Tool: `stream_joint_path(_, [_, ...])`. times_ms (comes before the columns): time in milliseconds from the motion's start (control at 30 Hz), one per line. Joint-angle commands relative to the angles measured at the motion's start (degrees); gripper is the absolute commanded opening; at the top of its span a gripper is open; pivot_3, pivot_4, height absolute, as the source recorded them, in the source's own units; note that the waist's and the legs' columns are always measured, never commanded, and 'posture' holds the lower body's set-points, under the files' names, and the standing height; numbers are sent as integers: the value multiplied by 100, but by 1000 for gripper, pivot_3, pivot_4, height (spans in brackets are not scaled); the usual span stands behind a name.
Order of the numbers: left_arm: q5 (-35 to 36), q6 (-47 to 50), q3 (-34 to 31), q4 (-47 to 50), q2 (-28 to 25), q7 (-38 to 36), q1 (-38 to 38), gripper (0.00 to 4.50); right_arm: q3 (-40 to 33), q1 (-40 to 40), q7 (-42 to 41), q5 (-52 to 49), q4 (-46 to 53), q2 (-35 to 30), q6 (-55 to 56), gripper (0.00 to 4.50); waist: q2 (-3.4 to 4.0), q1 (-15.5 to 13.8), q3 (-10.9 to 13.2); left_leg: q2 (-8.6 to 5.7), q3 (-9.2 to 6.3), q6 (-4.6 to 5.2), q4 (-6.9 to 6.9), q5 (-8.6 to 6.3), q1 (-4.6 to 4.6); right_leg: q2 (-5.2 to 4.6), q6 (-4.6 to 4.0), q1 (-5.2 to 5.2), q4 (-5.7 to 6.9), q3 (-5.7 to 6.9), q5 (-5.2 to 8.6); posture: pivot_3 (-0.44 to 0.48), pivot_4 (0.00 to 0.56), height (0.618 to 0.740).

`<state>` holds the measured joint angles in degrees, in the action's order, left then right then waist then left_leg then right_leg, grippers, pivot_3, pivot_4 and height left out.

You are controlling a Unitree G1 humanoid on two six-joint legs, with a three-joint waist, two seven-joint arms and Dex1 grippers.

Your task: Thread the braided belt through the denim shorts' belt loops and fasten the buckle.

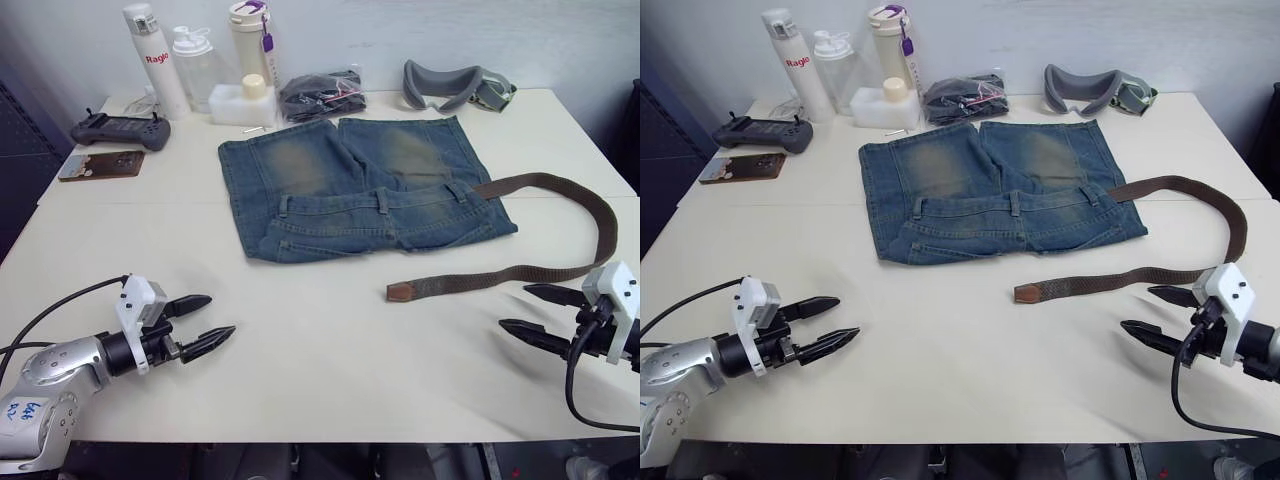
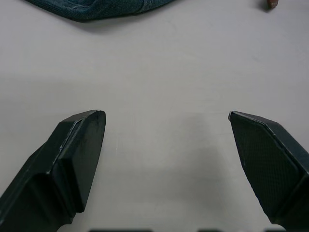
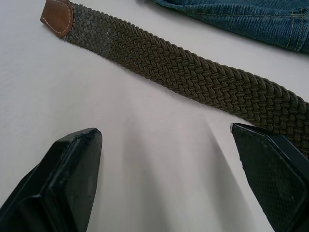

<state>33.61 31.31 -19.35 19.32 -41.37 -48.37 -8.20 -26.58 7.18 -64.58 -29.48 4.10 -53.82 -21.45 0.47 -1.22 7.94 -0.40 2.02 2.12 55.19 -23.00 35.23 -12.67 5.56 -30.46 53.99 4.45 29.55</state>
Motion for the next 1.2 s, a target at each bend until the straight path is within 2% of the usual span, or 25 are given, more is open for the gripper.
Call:
stream_joint_path(33, [446,334,-163,239,-114,-151,-48,4454,-38,-105,-105,-131,50,-152,-171,4500,0,3,0,0,0,0,0,0,0,0,0,0,0,0,0,0,150,627])
stream_joint_path(100, [794,589,-168,363,-23,-89,81,4454,-59,-157,-114,-164,100,-186,-293,4500,4,5,-1,0,-1,0,0,0,0,0,0,1,1,0,0,0,150,627])
stream_joint_path(267, [1028,831,-140,585,-25,1,67,4454,-128,-172,-80,-236,287,-136,-523,4500,5,1,-2,0,0,-4,1,2,-1,0,0,3,1,0,0,0,150,627])
stream_joint_path(733, [1160,903,-91,453,-187,-120,409,4454,-249,-148,-120,-501,587,-167,-961,4500,5,2,-2,0,0,-10,1,7,-1,0,0,1,3,0,0,0,150,627])
stream_joint_path(767, [1246,944,-93,440,-221,-199,478,4454,-276,-158,-162,-552,654,-212,-1006,4500,5,0,-2,0,0,-10,2,6,0,1,0,1,3,-1,0,0,150,627])
stream_joint_path(867, [2560,2211,-184,156,-552,-474,965,4454,-253,-381,-245,-650,814,-479,-1206,4500,7,-11,-1,0,-1,-10,4,7,0,0,0,2,7,1,0,0,150,627])
stream_joint_path(900, [2664,2339,-137,70,-613,-528,1142,4454,-177,-469,-291,-610,810,-583,-1204,4500,7,-2,-1,0,-2,-10,4,8,1,1,0,0,9,1,0,0,150,627])
stream_joint_path(1033, [2232,2107,554,-67,-859,-1058,2018,4454,592,-1293,-535,-403,870,-1085,-1203,4500,10,34,-3,0,-2,-9,4,7,-2,2,-1,3,8,-1,0,0,150,627])
stream_joint_path(1133, [1642,1685,1306,-312,-893,-1577,2545,4454,1377,-2246,-417,-422,822,-1012,-1604,4500,8,85,-4,0,0,-12,0,9,1,6,-1,-1,6,0,0,0,150,627])
stream_joint_path(1200, [1119,1274,1858,-669,-729,-1833,3014,4454,2068,-2911,-609,-167,665,-877,-1529,4500,8,125,-3,-1,5,-13,0,10,-3,7,-1,1,7,0,0,0,150,627])
